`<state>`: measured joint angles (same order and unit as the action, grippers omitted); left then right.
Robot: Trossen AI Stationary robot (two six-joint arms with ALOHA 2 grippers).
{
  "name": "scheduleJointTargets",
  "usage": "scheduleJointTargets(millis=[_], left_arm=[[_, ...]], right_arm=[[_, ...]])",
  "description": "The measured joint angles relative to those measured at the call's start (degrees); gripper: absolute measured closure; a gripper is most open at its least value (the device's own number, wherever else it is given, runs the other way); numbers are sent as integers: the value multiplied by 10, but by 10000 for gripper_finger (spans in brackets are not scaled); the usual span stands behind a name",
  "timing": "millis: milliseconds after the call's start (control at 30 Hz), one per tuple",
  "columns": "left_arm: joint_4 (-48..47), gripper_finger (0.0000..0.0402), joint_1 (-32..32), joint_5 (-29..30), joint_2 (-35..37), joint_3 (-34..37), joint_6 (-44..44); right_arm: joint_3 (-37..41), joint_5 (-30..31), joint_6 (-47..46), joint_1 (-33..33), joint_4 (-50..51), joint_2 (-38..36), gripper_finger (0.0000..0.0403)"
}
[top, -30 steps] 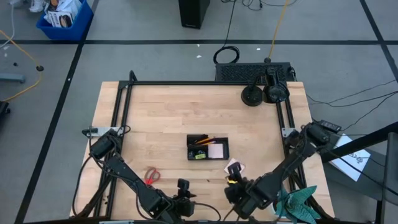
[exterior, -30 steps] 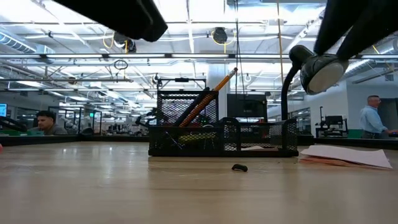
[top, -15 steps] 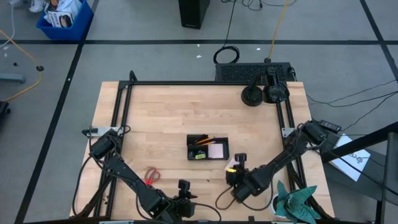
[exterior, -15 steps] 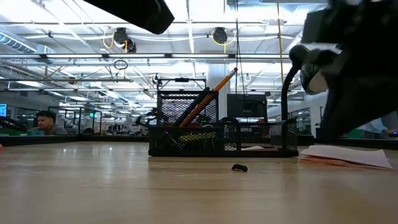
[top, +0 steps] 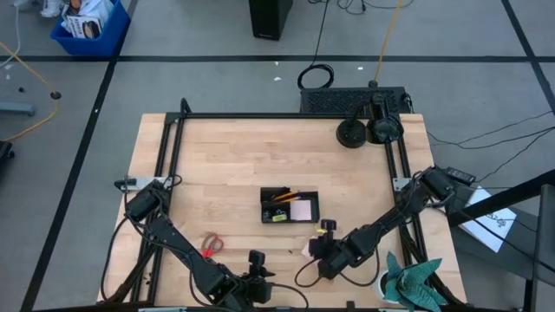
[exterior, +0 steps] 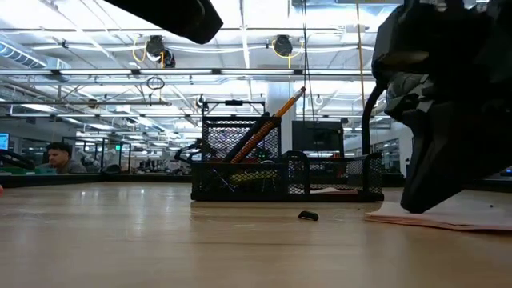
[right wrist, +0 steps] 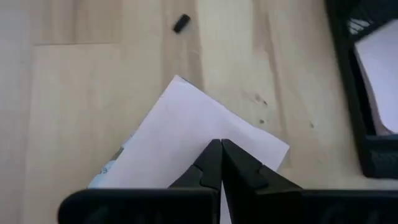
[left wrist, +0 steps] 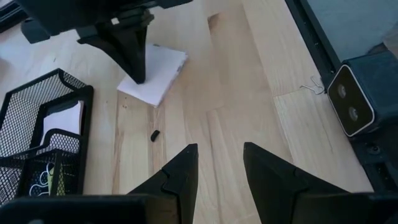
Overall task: Pick and place office supplies into organizer
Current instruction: Put the sticky notes into the right section of the desk organizer
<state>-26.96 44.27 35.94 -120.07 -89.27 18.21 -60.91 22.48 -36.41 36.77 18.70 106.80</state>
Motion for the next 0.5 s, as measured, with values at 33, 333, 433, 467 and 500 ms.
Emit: scheduleJointTargets(millis=[33, 333, 433, 467, 500], left_arm=[[0, 266, 0, 0, 0, 0, 1], [0, 266, 0, 0, 0, 0, 0], [0, 266, 0, 0, 0, 0, -1], [0, 266, 0, 0, 0, 0, -1], [0, 266, 0, 0, 0, 0, -1]], right_arm=[[-1, -1, 7, 0, -6, 2, 403], [-5, -31, 66, 10, -124, 29, 403], [-4, -12, 86, 15, -126, 30, 403], [-4, -1, 99, 17, -126, 31, 403], [-4, 5, 121, 21, -128, 29, 403]])
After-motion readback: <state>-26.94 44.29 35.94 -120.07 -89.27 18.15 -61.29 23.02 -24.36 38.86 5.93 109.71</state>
